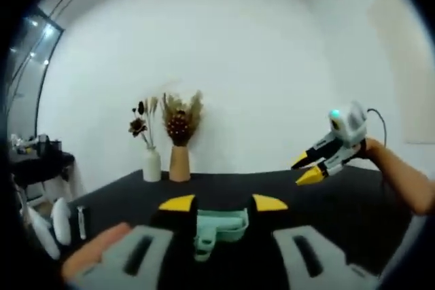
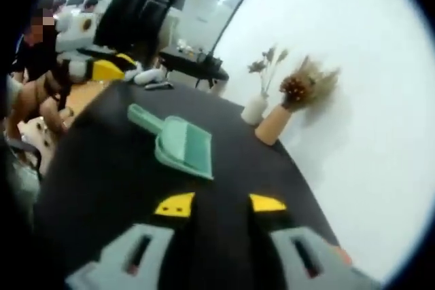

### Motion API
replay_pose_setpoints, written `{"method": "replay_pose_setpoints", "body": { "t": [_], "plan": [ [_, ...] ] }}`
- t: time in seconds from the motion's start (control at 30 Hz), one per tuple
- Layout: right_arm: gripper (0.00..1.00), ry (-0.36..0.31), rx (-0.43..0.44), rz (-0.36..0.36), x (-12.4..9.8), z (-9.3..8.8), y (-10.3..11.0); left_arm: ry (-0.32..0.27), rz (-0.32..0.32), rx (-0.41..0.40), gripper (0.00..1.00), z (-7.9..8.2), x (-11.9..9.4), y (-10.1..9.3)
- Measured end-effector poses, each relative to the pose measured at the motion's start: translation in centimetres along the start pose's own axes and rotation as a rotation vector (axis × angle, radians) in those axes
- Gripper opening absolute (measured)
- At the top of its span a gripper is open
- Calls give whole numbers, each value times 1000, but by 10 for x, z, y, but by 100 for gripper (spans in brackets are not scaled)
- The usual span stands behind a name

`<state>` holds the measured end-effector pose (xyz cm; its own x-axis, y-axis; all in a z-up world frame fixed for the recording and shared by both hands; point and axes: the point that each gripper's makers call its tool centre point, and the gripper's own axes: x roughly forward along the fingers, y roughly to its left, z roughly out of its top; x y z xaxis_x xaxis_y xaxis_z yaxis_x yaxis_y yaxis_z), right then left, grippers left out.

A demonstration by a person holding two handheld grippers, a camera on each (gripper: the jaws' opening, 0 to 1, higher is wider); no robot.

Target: Pick up the broom and sweep the trash on the tabletop into the dustpan.

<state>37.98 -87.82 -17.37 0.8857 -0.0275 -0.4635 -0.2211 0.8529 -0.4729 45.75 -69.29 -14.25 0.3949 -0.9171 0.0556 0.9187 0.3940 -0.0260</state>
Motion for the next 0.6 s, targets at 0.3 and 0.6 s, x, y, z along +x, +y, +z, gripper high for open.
{"method": "replay_pose_setpoints", "body": {
  "t": [0.3,0.6],
  "plan": [
    [41,-37,75,-73,-57,-7,-2,19,-98,30,43,1,21,-35],
    [58,-88,191,-103,-113,-26,5,28,-188,26,57,-2,33,-57]
  ]
}}
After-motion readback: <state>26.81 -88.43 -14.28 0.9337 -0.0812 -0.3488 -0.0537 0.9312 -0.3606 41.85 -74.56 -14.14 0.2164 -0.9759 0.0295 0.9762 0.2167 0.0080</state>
